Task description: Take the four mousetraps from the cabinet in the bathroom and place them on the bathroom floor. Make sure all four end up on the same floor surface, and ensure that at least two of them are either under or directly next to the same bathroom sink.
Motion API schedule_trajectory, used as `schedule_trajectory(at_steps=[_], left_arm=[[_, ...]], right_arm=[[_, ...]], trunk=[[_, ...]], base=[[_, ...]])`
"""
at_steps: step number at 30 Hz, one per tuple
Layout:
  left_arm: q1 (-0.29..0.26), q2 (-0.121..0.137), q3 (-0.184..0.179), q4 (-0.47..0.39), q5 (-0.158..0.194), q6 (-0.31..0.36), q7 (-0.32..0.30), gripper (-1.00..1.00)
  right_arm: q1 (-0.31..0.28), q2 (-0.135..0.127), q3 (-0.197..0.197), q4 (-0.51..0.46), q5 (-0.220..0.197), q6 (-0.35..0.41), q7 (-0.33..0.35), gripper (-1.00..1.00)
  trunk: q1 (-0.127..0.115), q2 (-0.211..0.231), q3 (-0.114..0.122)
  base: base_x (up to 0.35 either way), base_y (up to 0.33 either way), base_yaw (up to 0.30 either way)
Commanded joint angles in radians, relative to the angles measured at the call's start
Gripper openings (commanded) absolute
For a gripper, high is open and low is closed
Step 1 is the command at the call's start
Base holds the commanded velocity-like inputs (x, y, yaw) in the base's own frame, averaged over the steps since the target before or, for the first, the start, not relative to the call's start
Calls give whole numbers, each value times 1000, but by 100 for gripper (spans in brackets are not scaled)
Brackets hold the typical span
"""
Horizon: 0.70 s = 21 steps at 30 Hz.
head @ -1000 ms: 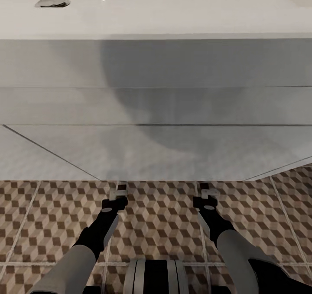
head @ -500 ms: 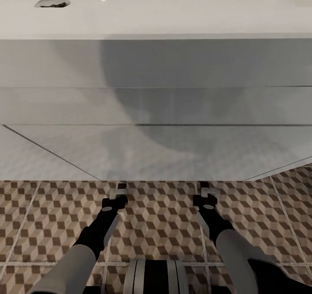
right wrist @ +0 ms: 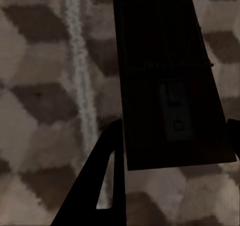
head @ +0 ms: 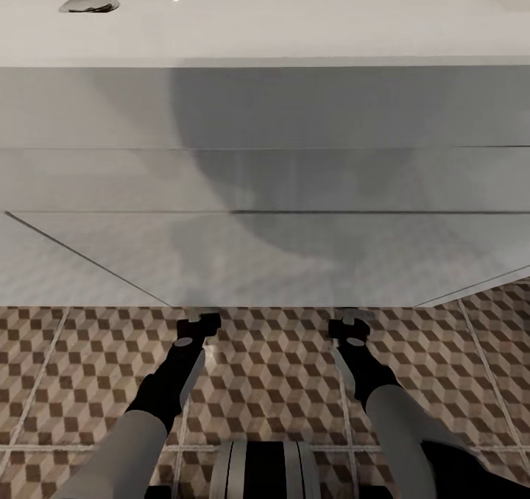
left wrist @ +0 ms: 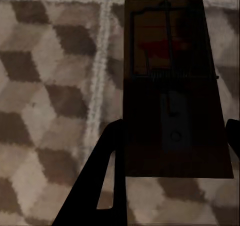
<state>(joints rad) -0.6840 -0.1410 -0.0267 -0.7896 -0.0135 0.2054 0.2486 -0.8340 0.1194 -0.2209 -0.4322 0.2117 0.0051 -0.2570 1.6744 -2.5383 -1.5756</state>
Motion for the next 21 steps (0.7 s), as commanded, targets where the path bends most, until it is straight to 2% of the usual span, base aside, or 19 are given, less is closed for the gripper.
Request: schedule_trajectory(at_steps=[1, 5, 8, 15, 21], left_arm=[[0, -6, -5, 0, -3, 8, 8, -100], [0, -18, -10, 2, -4, 11, 5, -100], [0, -20, -12, 3, -3, 18, 3, -100], [0, -21, -13, 3, -4, 41, 3, -100], [-1, -21, -15, -2, -8, 43, 7, -100]], right_arm=[[0, 7, -7, -1, 9, 5, 3, -100], [0, 23, -5, -1, 12, 42, 8, -100], [-2, 25, -2, 0, 12, 55, 10, -100], [-50, 28, 4, 35, 11, 72, 13, -100], [-56, 28, 5, 40, 13, 73, 13, -100]], trunk=[[0, 0, -1], [0, 0, -1], [0, 0, -1], [0, 0, -1], [0, 0, -1]], base=[[0, 0, 0], [0, 0, 0], [0, 0, 0], [0, 0, 0], [0, 0, 0]])
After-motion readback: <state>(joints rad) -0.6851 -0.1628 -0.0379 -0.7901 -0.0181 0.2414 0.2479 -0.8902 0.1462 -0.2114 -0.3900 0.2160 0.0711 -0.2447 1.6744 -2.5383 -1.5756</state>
